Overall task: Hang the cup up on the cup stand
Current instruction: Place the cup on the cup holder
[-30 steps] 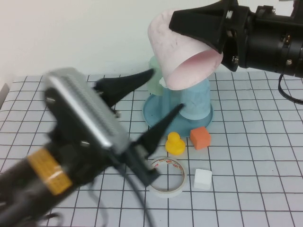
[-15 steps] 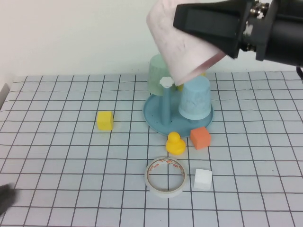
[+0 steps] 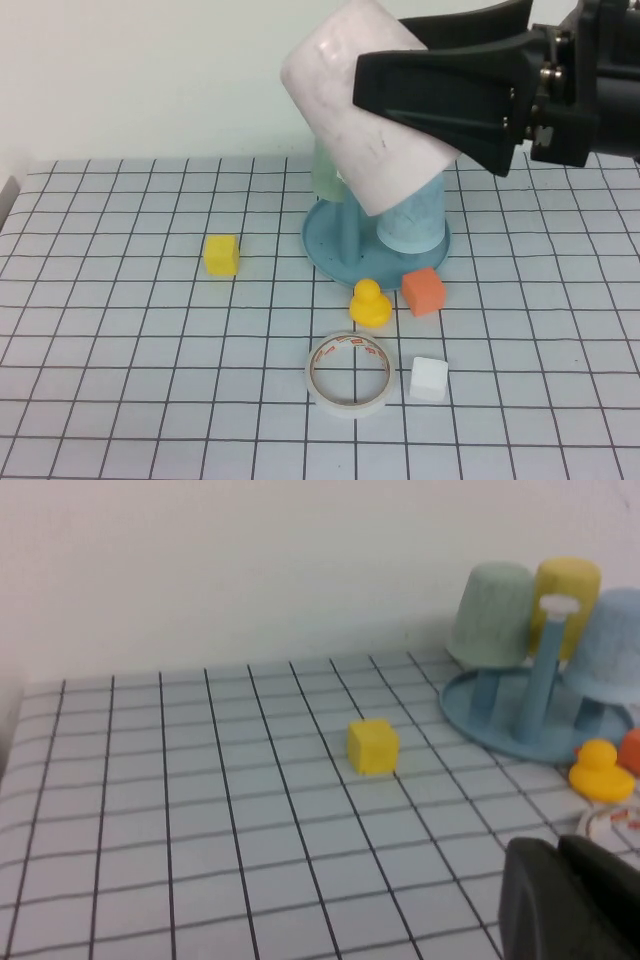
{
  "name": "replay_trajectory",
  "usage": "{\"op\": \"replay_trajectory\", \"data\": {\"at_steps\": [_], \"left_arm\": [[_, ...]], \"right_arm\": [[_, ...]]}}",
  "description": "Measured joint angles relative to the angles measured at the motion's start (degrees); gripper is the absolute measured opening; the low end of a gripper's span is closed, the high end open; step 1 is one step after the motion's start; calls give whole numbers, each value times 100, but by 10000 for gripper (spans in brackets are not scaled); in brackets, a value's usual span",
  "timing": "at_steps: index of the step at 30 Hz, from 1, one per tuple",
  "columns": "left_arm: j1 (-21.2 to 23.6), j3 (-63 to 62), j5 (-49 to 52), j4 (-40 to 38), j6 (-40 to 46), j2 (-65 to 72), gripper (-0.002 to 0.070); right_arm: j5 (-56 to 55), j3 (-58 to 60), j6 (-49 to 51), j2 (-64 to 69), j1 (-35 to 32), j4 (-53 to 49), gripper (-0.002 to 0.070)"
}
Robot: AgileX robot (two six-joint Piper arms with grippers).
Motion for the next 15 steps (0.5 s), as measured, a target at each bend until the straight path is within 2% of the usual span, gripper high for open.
{"op": "replay_trajectory", "data": {"at_steps": [15], "left_arm": [[0,605,-132,5,-96,0,0]], "right_arm": [[-385,0,-57,0,0,-9,574]]}}
